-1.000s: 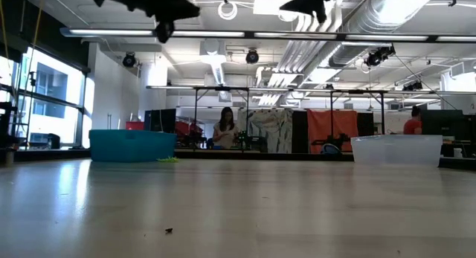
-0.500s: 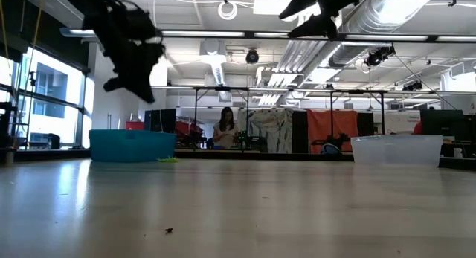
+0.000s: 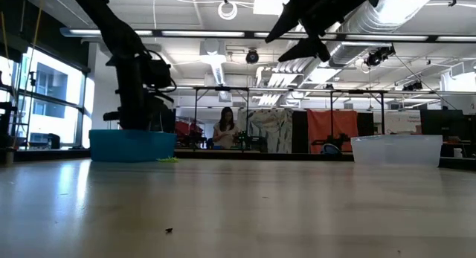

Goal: Sort Halloween decoration
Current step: Put the green spider toy into the blue bin

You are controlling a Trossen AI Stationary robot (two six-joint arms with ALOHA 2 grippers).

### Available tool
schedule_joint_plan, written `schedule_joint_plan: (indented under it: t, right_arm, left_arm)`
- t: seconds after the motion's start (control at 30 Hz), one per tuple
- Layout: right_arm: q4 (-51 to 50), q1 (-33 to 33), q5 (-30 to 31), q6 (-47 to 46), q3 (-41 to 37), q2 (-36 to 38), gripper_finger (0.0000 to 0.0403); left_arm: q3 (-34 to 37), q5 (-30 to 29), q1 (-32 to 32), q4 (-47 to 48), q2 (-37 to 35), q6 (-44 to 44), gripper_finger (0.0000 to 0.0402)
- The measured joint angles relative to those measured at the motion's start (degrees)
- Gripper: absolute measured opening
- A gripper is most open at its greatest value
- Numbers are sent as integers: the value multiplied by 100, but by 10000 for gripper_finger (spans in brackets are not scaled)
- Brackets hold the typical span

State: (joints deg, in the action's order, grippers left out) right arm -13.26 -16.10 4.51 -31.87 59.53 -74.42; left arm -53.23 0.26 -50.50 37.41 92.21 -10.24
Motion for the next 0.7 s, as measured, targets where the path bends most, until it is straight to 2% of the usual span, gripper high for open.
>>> schedule_joint_plan:
  t: [0.4,0.7]
  right_arm:
    - [46,0,0,-128,0,-163,273]
    - [44,0,0,-18,0,-163,273]
  left_arm:
    - [-3,-243,2,-411,224,-14,4]
    - [-2,-162,53,-431,224,-7,42]
